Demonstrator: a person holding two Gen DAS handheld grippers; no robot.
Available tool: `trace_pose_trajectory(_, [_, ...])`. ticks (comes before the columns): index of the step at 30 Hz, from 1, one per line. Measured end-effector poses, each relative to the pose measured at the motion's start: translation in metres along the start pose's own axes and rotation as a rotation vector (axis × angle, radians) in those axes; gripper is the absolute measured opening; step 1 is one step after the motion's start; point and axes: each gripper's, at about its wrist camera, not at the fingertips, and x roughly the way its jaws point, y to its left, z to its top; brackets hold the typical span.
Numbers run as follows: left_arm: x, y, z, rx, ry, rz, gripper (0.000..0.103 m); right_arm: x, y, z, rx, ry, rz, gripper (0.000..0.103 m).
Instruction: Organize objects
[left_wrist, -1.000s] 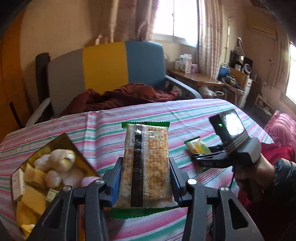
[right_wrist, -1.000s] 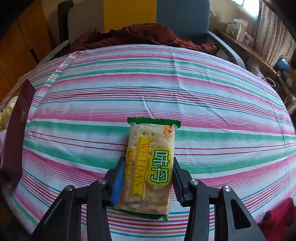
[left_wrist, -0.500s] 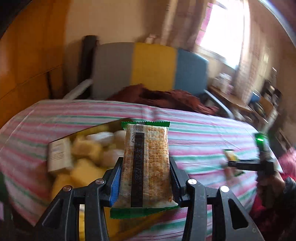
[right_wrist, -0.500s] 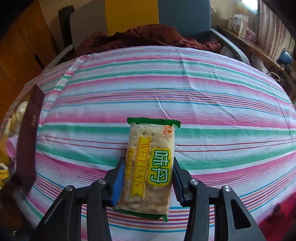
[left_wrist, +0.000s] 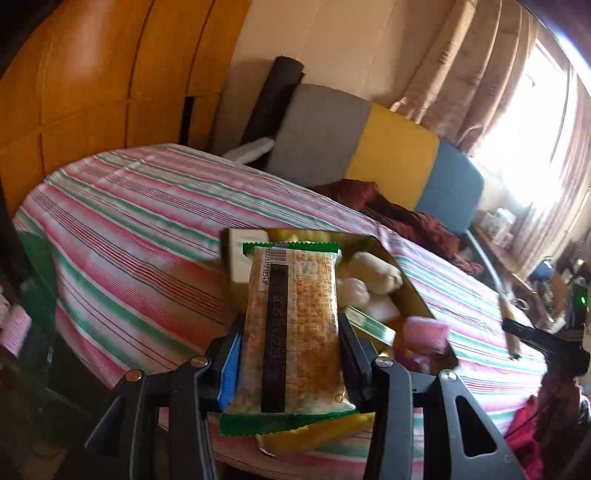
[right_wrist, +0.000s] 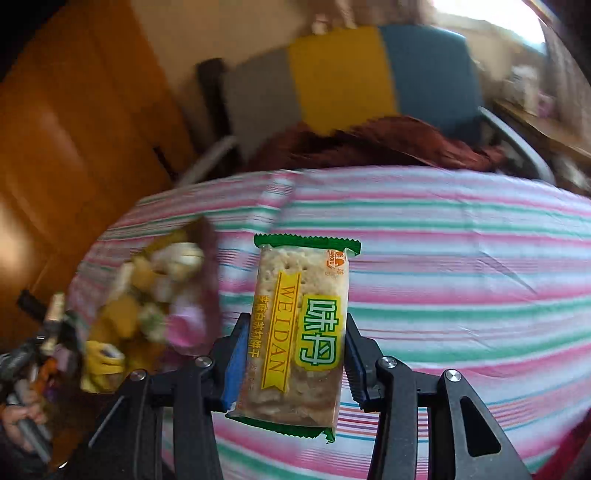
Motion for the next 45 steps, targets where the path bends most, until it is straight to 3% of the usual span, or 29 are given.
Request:
trace_pose_trajectory(5, [0.015,-0.021,-0.008,0.009,0.080,-0.101,0.046,0.019,0.065,0.007,-0.086,0.019,0.129,0.047])
trace_pose_trajectory(10, [0.030,-0.043,-0.012,0.060,0.110,-0.132,0.046,0.046,0.109,0.014,-0.145,0.056,0.190,0.047])
trace_pose_trajectory(25, [0.068,-0.054,-0.020,0.097,0.192,-0.133,0.047,0.120,0.149,0.028,-0.193,0.186,0.180,0.049])
trace_pose_trajectory(33, [0.061,-0.051,-0.023,0.126,0.163,-0.088,0.047,0.130,0.145,0.017,-0.187,0.205,0.152,0.049])
trace_pose_trajectory(39, [0.047,-0.053,-0.016,0.161,0.099,-0.003,0.047,0.114,0.146,0.015,-0.191,0.170,0.150,0.049])
trace_pose_trajectory(45, [0.033,-0.050,-0.006,0.159,0.046,0.103,0.050,0.099,0.153,0.007,-0.215,0.129,0.134,0.060])
